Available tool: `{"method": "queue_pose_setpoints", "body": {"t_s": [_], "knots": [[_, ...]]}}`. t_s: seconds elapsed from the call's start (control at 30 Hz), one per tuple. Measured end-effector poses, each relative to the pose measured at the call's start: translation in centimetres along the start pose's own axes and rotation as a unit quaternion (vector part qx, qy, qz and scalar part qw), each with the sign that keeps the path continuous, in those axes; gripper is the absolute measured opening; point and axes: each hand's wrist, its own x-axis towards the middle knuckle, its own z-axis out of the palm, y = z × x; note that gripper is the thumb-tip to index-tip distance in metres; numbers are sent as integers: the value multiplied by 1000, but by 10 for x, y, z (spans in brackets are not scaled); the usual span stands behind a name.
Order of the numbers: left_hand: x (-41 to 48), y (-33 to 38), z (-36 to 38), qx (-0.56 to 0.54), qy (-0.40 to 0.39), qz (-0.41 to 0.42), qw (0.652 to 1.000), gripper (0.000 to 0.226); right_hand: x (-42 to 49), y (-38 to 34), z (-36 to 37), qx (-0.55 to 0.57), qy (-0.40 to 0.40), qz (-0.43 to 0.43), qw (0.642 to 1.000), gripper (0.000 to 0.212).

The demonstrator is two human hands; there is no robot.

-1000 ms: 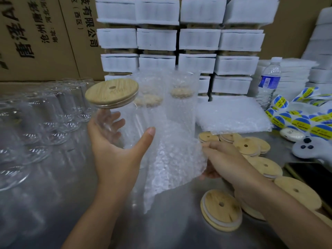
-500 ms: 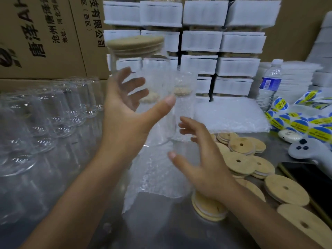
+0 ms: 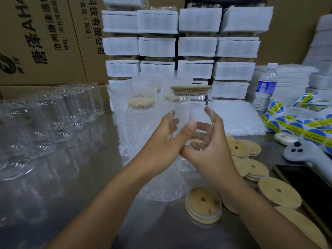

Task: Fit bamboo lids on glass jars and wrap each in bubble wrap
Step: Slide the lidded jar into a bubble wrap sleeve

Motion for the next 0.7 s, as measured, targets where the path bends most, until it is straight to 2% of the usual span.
{"method": "queue_pose_setpoints", "body": {"t_s": [0.07,0.17,0.23,0.3,0.37,0.5,0.63,0.7], "knots": [[-7,-11,-3,94,34,1,995,94,2,3,-1,-9,28,1,1000,96],[-17,-34,-6,245,108,41,963,49,3,9,-4,-33,78,0,996,91],[-21,-46,-7,348,99,29,932,27,3,13,-7,-42,102,-1,994,93],[-24,-56,-7,419,78,4,905,24,5,14,-9,-32,119,5,992,95],[-25,-61,-7,446,75,-20,892,28,7,12,-9,-12,135,18,991,98],[-22,-66,-10,453,56,-65,888,25,8,10,-8,4,143,32,989,106],[-20,-64,-13,480,39,-70,874,21,7,11,-8,6,139,24,990,103],[-19,-64,-15,466,36,-75,881,22,6,9,-7,22,132,28,991,100]]}}
